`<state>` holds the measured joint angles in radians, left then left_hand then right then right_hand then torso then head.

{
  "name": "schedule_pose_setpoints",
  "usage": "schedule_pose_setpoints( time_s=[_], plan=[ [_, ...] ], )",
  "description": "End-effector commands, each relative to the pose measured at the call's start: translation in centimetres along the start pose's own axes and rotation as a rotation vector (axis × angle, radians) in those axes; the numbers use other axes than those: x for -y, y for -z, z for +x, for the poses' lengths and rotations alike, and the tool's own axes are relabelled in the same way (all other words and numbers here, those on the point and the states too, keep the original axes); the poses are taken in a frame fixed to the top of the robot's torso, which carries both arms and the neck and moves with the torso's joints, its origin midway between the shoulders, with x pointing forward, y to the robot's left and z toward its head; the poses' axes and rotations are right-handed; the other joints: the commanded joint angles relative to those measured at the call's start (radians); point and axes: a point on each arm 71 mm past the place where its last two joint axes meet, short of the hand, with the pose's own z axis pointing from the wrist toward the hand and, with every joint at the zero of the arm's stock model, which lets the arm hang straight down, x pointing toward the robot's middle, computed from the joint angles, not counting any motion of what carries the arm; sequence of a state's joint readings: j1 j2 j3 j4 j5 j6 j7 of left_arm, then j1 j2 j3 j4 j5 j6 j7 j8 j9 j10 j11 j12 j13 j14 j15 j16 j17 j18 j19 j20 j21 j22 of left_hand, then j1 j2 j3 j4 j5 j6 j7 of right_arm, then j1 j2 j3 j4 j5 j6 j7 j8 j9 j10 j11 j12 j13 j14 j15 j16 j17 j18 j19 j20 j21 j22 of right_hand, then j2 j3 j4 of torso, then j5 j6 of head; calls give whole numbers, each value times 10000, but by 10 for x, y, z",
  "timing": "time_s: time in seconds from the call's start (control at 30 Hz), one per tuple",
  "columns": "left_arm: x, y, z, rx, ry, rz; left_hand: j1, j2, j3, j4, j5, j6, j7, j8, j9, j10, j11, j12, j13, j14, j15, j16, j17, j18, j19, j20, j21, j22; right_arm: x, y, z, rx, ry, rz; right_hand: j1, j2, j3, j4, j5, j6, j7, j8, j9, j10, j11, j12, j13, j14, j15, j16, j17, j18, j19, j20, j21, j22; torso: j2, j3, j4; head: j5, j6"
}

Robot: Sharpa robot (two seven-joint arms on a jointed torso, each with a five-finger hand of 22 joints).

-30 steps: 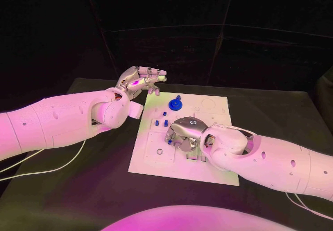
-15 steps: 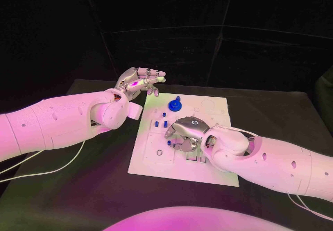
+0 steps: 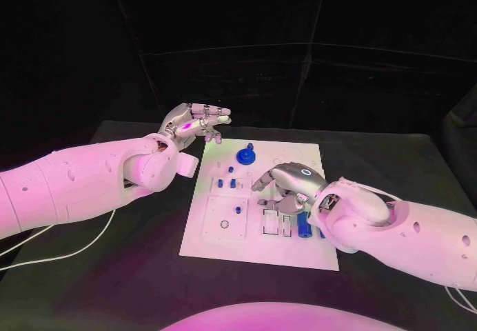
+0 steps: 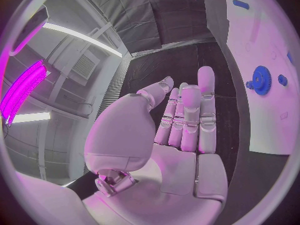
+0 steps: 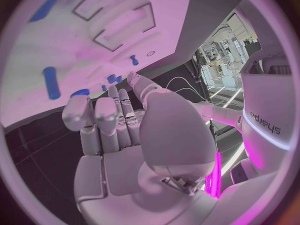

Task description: Assemble the parts on the task board

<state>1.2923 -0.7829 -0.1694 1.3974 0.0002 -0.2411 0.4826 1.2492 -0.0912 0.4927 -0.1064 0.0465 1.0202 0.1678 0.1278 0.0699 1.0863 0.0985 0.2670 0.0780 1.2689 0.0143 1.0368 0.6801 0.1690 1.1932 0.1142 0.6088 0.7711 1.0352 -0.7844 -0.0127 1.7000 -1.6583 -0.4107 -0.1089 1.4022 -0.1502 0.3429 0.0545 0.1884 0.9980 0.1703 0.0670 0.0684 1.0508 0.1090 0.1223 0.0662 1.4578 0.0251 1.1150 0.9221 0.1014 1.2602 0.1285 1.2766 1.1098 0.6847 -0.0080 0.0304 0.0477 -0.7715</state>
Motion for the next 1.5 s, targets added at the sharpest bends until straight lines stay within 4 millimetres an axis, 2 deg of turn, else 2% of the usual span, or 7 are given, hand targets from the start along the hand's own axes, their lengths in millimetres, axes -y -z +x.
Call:
schedule_pose_setpoints(
  time_s=[0.03,0.07,0.17,0.27,0.57,1.03,1.5],
  plan=[
    [1,0,1,-103,91,28,6,78,-63,-5,39,-20,58,45,-17,-12,23,68,11,-58,9,-67,-8,135,-40,6,-30,-10,19,5,-16,-503,-92,1232,-213,-111,-313,19,-233,-542,-51,-52,-58,-492,8,-128,-30,-196,-2,-423,-480,172,-314,-18,-337,-529,4,-12,-22,-104,68],
    [1,0,1,-96,88,38,6,78,-63,-5,39,-20,58,45,-17,-12,23,68,11,-58,9,-67,-8,135,-40,6,-30,-10,25,7,-21,-608,116,1449,-352,-205,-635,95,-313,-1022,-283,-24,-66,-863,82,-220,-28,-470,21,-1028,-1244,280,-741,21,-772,-1124,3,-14,-29,-135,95],
    [2,0,1,-93,86,65,6,78,-63,-5,39,-20,58,45,-17,-12,23,68,11,-58,9,-67,-8,135,-40,6,-30,-10,37,12,-31,-772,588,1884,-36,7,-1986,313,-249,-1345,-468,-18,-5,-1562,209,-37,27,-690,135,-1534,-1980,391,-1129,151,-1348,-1782,0,-12,-25,-200,140],
    [2,0,1,-85,81,71,6,78,-63,-5,39,-20,58,45,-17,-12,23,68,11,-58,9,-67,-8,135,-40,6,-30,-10,45,15,-37,-816,937,2164,204,110,-2571,505,-207,-1572,-555,-51,-25,-1611,188,228,29,-600,147,-1507,-2072,411,-1079,91,-1411,-1840,2,-11,-24,-237,173],
    [1,0,1,-89,82,59,8,90,-73,-2,39,-17,56,48,-17,-13,21,78,13,-65,10,-72,-22,135,-42,8,-44,-21,55,18,-38,-1301,1565,2472,589,406,-3142,800,-245,-1175,-499,23,25,-1457,-198,618,-7,-219,-144,-1418,-2135,361,-789,-170,-1352,-1721,6,-22,-11,-269,186],
    [1,-1,1,-96,83,50,8,90,-73,-2,39,-17,56,48,-17,-13,21,78,13,-65,10,-72,-22,135,-42,8,-44,-21,50,6,-28,-2190,1621,2294,1194,1252,-2757,741,-752,163,-362,121,40,136,-265,812,-57,66,-225,-889,-1674,160,-72,-190,-664,-785,11,-19,4,-225,125],
    [1,-2,2,-122,90,45,21,100,-79,-7,40,-17,56,50,-17,-17,20,87,13,-70,9,-77,-35,137,-42,9,-56,-30,46,-3,-25,-2094,1611,2070,1572,1308,-1759,715,-1054,785,-346,87,23,1013,-331,295,-50,199,-312,-96,-825,-21,444,-244,40,151,4,-9,-17,-202,43]
  ],
)
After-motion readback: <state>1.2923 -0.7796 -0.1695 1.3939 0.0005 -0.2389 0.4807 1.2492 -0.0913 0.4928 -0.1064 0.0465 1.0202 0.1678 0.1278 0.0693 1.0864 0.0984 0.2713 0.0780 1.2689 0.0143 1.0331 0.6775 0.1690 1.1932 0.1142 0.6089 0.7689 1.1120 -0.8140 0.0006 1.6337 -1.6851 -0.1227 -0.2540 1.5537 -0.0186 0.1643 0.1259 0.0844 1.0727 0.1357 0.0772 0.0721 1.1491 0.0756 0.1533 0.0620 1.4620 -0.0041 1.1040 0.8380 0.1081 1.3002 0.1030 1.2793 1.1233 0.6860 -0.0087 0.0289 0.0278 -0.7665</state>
